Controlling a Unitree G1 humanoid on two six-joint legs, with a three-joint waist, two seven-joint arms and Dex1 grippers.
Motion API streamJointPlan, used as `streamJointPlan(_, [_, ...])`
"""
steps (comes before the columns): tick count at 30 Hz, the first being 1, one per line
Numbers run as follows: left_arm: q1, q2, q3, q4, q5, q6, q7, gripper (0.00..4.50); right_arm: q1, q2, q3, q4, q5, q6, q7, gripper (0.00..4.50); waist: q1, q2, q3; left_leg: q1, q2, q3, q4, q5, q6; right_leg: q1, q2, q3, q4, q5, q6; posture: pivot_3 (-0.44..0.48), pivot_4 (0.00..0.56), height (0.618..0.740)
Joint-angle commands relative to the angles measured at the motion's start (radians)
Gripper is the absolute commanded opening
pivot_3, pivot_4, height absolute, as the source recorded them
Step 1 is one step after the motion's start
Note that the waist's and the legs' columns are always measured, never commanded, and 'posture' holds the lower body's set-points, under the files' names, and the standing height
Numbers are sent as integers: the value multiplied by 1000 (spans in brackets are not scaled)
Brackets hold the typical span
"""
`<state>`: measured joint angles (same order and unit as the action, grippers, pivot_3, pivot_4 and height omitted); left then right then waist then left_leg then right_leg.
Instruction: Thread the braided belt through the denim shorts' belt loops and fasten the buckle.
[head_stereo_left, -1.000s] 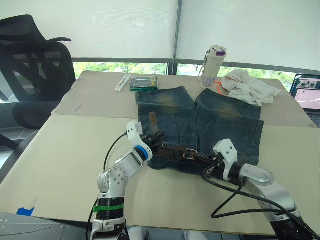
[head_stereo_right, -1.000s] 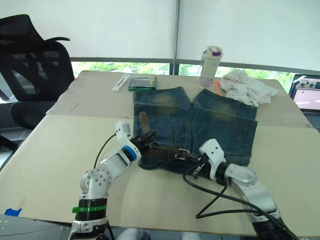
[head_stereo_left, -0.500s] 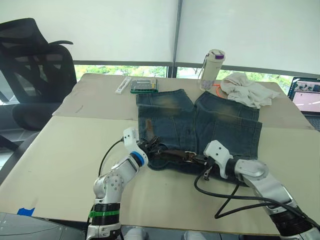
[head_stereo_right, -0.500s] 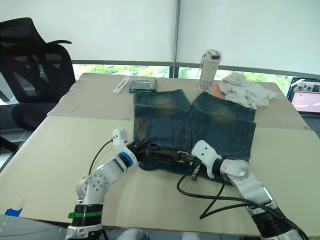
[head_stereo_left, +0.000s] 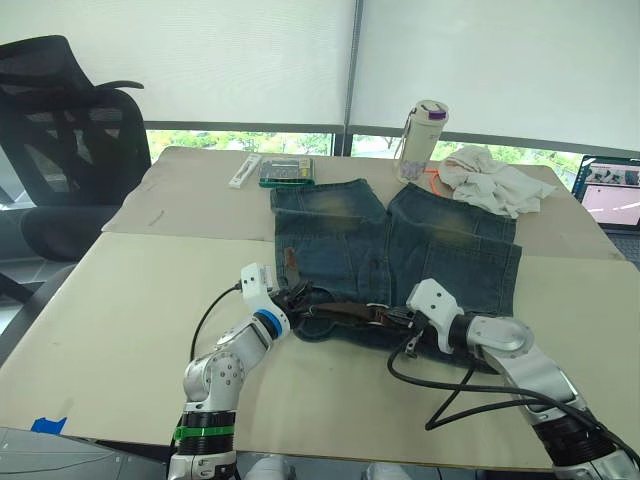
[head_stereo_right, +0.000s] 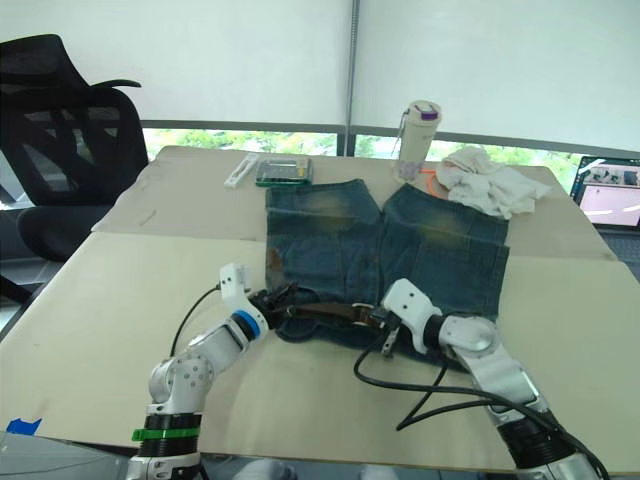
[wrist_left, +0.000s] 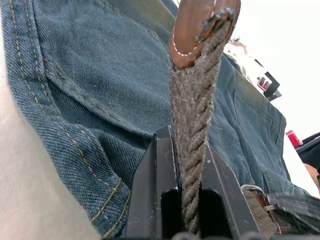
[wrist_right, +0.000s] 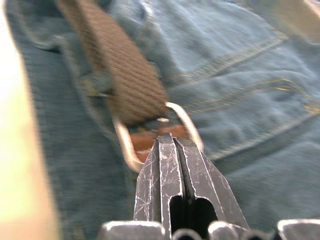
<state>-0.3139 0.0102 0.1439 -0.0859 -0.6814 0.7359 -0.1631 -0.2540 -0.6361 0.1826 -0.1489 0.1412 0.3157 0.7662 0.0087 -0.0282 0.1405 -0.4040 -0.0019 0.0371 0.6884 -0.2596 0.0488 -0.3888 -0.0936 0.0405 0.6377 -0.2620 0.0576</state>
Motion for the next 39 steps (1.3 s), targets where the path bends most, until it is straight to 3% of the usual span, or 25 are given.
streamJointPlan(1, [-8,-1,10,-6,11,-24,3,0,11,8,22,8,-16,6,18,37,0,0,0,0,0,0,0,0,0,0,0,0,0,0,0,0,150,740])
streamJointPlan(16, [-4,-1,11,0,24,-35,2,0,-26,49,38,39,-36,-14,39,37,-2,0,0,0,0,0,-4,1,-1,0,-1,-1,-5,1,-2,0,150,740])
streamJointPlan(25, [-3,-1,14,0,24,-36,2,0,-80,91,-55,66,47,-57,50,37,-3,0,0,1,0,0,-6,1,-2,-1,-1,0,-6,1,-2,0,150,740])
streamJointPlan(39, [-13,-3,13,6,28,-40,2,0,-65,80,-43,103,41,-85,103,37,-3,0,0,0,0,0,-9,1,-3,-2,-2,-1,-7,1,-2,0,150,740])
